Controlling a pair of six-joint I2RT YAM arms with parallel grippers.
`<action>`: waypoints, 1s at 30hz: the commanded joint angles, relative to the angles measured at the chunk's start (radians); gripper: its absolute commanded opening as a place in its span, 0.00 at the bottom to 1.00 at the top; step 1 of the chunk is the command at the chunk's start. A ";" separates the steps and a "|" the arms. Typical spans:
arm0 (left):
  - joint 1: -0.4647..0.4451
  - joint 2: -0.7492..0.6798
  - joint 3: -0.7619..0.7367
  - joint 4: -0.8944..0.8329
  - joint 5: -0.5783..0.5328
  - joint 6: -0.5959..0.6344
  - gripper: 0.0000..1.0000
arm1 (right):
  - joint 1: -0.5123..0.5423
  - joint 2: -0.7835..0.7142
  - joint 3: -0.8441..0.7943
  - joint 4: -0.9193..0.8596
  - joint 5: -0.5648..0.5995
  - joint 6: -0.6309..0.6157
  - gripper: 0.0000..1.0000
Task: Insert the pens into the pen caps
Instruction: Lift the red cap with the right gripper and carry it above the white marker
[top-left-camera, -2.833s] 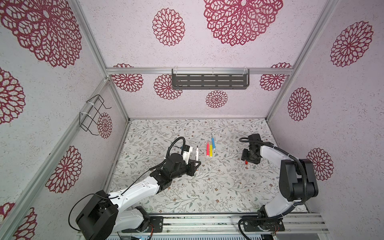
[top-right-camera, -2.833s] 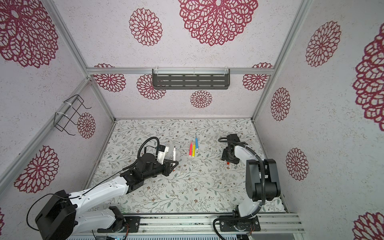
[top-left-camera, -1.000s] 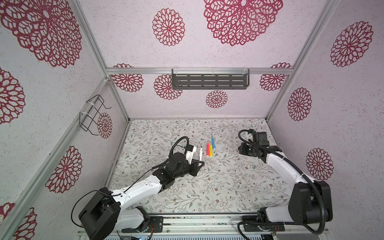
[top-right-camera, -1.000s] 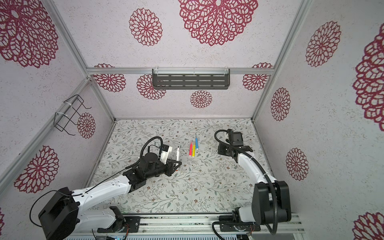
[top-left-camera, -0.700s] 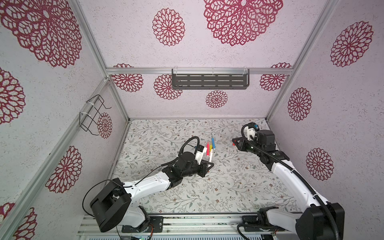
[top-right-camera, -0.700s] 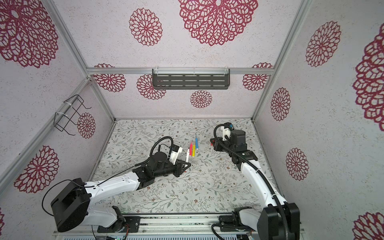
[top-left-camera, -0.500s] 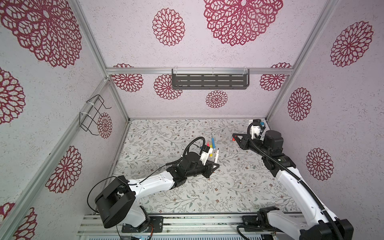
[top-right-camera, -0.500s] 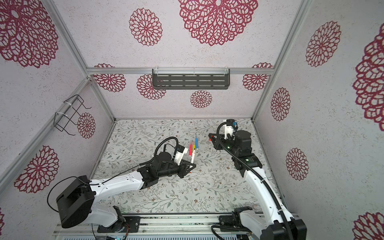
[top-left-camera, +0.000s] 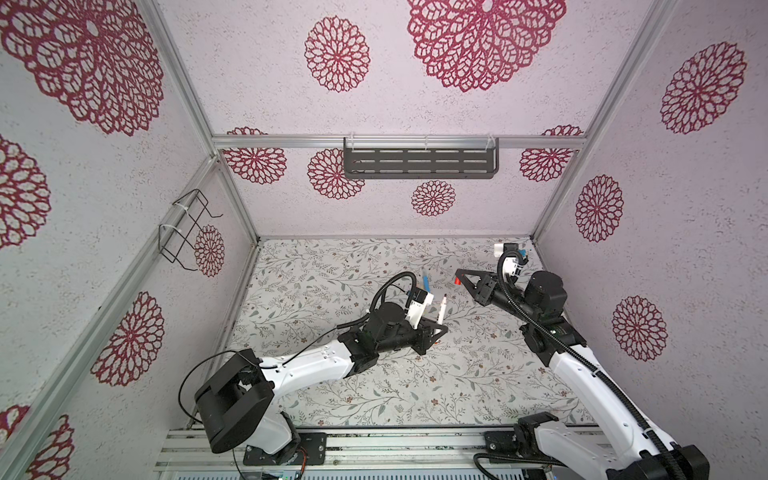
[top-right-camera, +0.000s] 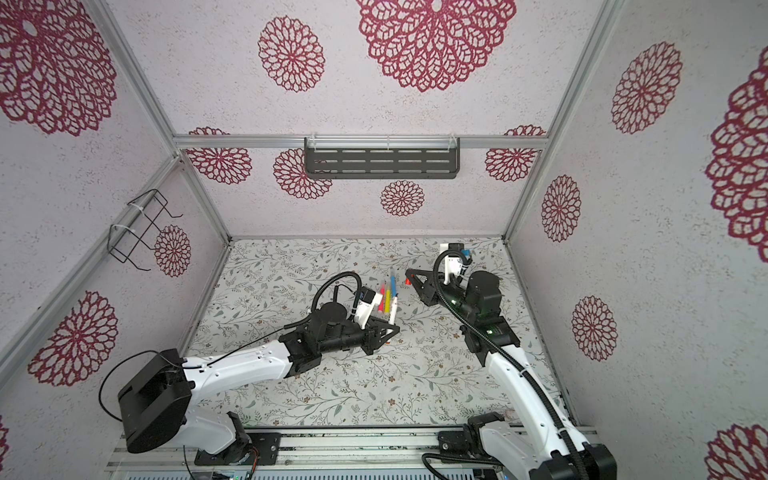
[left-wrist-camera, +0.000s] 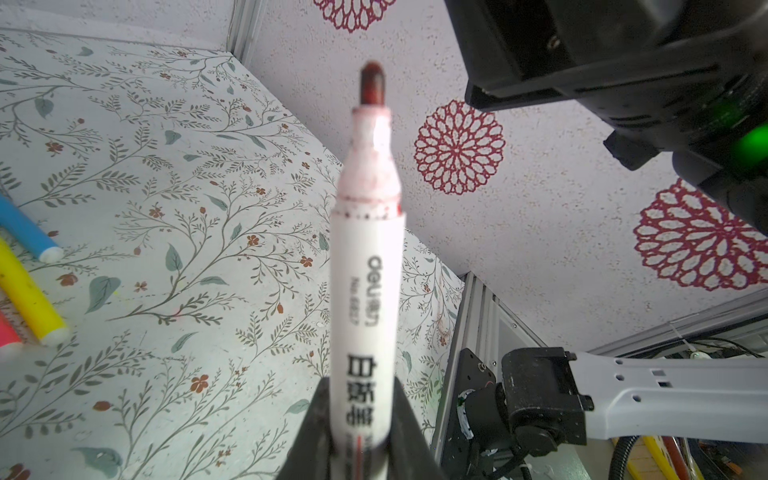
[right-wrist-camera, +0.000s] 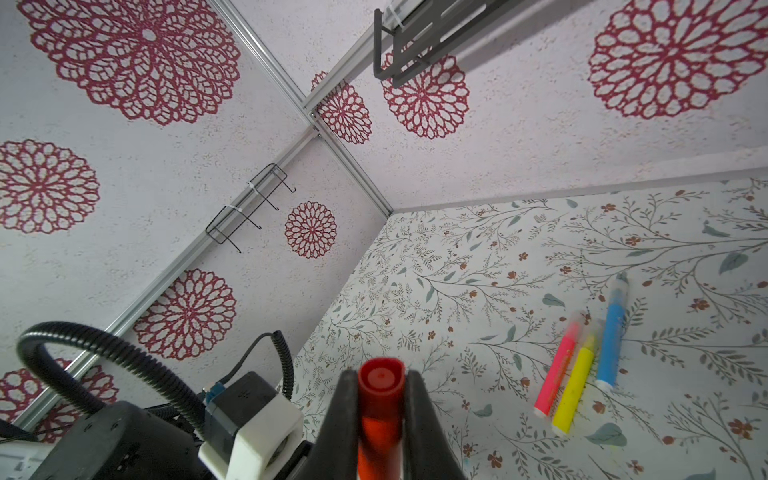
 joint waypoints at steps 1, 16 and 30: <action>-0.015 -0.004 0.027 0.027 0.009 0.015 0.01 | 0.011 -0.020 0.008 0.077 -0.018 0.017 0.07; -0.017 -0.027 0.030 0.028 -0.002 0.019 0.01 | 0.064 -0.017 -0.029 0.118 -0.019 0.026 0.07; -0.017 -0.051 0.024 0.022 -0.014 0.025 0.01 | 0.088 -0.013 -0.046 0.111 -0.005 0.013 0.07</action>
